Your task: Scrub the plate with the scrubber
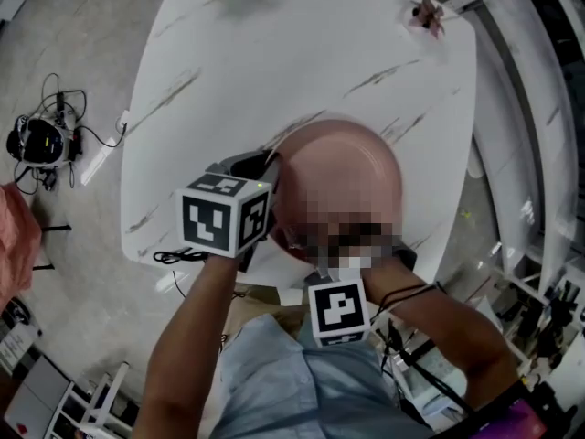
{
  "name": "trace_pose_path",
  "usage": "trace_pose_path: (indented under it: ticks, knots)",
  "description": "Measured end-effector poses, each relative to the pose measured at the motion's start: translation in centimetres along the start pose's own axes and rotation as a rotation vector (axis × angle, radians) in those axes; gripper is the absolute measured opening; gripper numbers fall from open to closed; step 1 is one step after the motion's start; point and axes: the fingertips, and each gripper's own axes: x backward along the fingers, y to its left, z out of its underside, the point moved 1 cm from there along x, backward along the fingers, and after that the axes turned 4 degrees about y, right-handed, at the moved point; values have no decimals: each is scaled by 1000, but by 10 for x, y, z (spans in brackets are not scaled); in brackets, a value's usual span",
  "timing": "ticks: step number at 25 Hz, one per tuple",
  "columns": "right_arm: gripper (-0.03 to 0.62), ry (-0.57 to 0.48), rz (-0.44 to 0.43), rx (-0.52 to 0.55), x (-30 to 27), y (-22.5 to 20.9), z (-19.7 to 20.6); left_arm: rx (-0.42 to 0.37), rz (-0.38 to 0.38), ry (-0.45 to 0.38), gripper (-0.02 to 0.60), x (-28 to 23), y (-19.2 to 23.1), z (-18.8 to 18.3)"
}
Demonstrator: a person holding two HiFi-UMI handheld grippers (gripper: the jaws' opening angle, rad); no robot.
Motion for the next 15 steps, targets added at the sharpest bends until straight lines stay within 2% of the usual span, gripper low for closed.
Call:
trace_pose_path:
  ticks: [3,7,11,15]
  knots:
    - [71,18,-102,-26,3,17,13,2,-5,-5,18,0,1,0]
    - [69,59,-170,-87,7,32,37,0,-11,-8,18,0,0,0]
    - [69,128,-188,-177,9,35,61,-16,-18,-10,18,-1,0,0]
    - [69,213,-157,-273,9,28,82,-28,-19,-2,18,1,0,1]
